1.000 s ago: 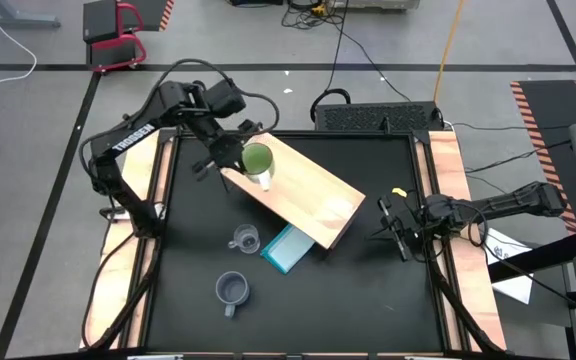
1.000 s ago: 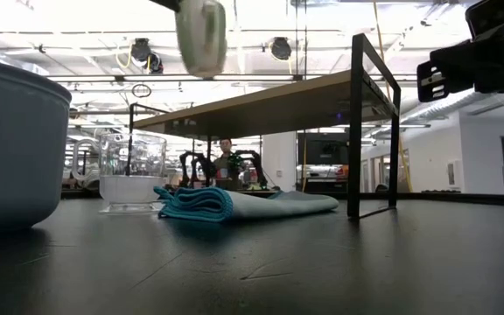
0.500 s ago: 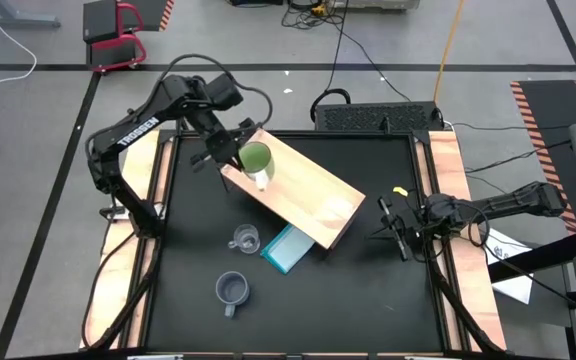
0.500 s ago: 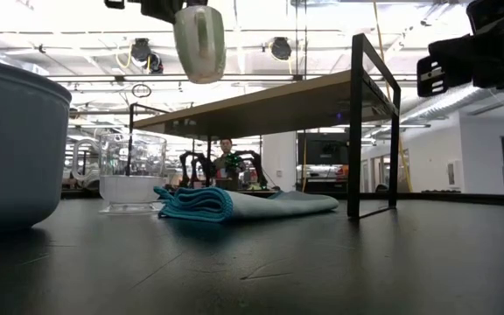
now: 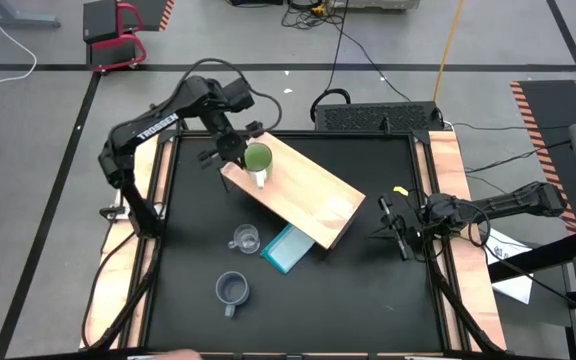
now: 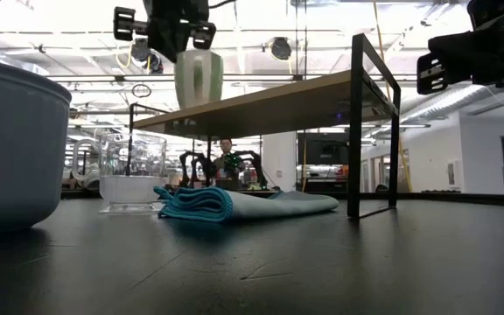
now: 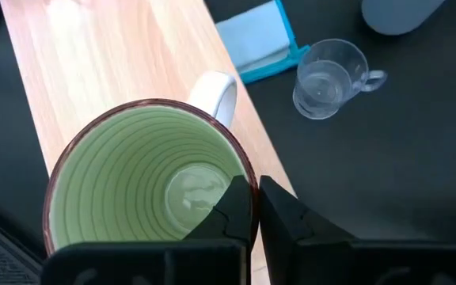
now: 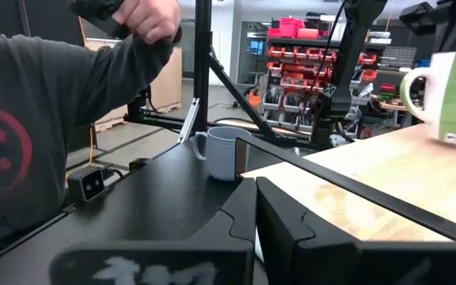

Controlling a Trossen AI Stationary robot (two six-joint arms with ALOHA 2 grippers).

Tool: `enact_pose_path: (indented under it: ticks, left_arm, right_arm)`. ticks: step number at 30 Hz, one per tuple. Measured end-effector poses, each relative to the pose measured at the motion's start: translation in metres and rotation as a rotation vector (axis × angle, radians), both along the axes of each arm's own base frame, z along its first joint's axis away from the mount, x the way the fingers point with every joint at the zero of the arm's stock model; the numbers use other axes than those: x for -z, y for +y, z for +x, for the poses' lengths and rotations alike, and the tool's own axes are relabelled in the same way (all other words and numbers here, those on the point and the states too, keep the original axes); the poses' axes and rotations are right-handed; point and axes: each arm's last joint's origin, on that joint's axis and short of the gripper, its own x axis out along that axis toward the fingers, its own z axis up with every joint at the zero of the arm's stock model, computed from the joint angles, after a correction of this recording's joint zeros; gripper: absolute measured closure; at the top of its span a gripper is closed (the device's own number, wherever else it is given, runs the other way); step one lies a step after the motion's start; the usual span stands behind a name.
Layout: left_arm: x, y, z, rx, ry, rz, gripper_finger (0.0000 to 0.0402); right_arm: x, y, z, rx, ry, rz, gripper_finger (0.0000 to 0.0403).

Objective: Stack small to large cups/mugs on shelf
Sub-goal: Put the green mug on the shelf

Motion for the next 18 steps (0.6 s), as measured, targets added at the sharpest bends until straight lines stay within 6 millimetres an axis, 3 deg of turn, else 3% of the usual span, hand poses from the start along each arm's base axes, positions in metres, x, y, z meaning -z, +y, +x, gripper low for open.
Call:
enact_pose_path:
  ticks: [14,18]
  left_arm:
    - [0.007,0.019,-0.004,-0.066,0.019,-0.026,0.0393]
    - [0.007,0.021,-0.002,-0.101,0.008,-0.021,0.0366]
  right_arm:
    - [0.000,0.000,0.000,0.001,-0.005,-0.016,0.0403]
    - [0.000,0.000,0.000,0.001,-0.005,-0.018,0.0403]
